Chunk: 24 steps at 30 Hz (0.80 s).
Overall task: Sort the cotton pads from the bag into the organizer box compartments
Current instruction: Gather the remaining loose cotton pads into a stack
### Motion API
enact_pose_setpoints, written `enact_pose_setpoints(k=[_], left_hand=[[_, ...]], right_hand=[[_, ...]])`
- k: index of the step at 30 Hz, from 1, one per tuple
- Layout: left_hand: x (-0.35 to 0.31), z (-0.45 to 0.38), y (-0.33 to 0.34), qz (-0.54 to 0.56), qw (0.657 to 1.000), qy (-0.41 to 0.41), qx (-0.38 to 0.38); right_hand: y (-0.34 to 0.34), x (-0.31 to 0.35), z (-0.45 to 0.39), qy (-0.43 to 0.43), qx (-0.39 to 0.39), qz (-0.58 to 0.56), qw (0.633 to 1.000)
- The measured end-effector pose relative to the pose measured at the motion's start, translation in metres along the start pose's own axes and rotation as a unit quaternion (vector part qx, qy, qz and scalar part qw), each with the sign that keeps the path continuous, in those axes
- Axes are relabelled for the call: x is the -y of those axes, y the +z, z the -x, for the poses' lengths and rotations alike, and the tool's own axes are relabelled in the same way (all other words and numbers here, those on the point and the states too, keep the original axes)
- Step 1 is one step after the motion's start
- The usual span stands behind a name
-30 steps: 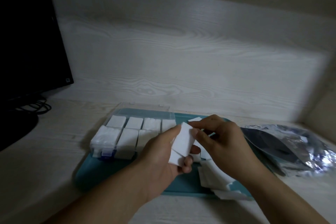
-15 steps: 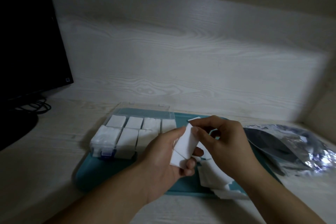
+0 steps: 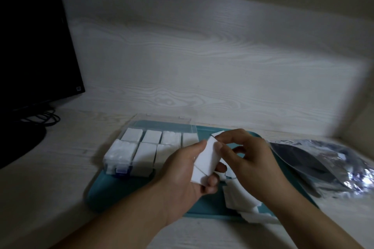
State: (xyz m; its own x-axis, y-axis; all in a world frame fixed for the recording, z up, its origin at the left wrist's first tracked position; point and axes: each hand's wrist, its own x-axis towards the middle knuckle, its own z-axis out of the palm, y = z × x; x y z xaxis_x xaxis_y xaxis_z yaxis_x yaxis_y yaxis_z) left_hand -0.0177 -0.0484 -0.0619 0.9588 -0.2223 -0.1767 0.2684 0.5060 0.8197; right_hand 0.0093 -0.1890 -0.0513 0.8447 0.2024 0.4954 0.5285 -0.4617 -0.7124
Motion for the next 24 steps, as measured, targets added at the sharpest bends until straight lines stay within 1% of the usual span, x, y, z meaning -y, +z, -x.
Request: enact_pose_setpoints(k=[3,6,9,12,15,17,20,24], left_hand=[[0.0007,-0.0004,0.0001,-0.017,1.0,0.006,-0.005],[0.0012,-0.001,0.0001,-0.029,0.999,0.011,-0.012],[0.0016,-0.0002,0.0008,-0.018,1.0,0.002,-0.006],[0.0015,0.0006,0.0008,-0.009,1.0,-0.007,0.007],[0.0011,0.0002,-0.0002,-0.001,1.0,-0.007,-0.001],[0.0007,-0.0005,-0.0005,-0.003,1.0,-0.005,-0.01],[0.0003,-0.002,-0.0005,-0.006,1.0,-0.006,-0.014],[-0.0008,-0.001,0.0006,-0.006,1.0,-0.004,-0.018]], right_hand=[[0.0006,-0.0018,-0.0005,0.013,-0.022,-0.018,0.999],[-0.0003,-0.0023,-0.0013,0.019,-0.029,-0.026,0.999],[-0.0035,-0.002,-0.0018,0.011,-0.022,-0.025,0.999],[-0.0051,-0.0001,-0.0007,0.003,-0.034,-0.034,0.999],[-0.0025,0.0001,0.0018,-0.01,-0.053,0.004,0.999],[-0.0005,-0.001,0.0031,-0.019,-0.033,0.038,0.999],[0.0004,-0.0017,0.0022,-0.027,0.012,0.058,0.998],[-0.0015,-0.0036,0.0012,-0.031,0.009,0.065,0.997]])
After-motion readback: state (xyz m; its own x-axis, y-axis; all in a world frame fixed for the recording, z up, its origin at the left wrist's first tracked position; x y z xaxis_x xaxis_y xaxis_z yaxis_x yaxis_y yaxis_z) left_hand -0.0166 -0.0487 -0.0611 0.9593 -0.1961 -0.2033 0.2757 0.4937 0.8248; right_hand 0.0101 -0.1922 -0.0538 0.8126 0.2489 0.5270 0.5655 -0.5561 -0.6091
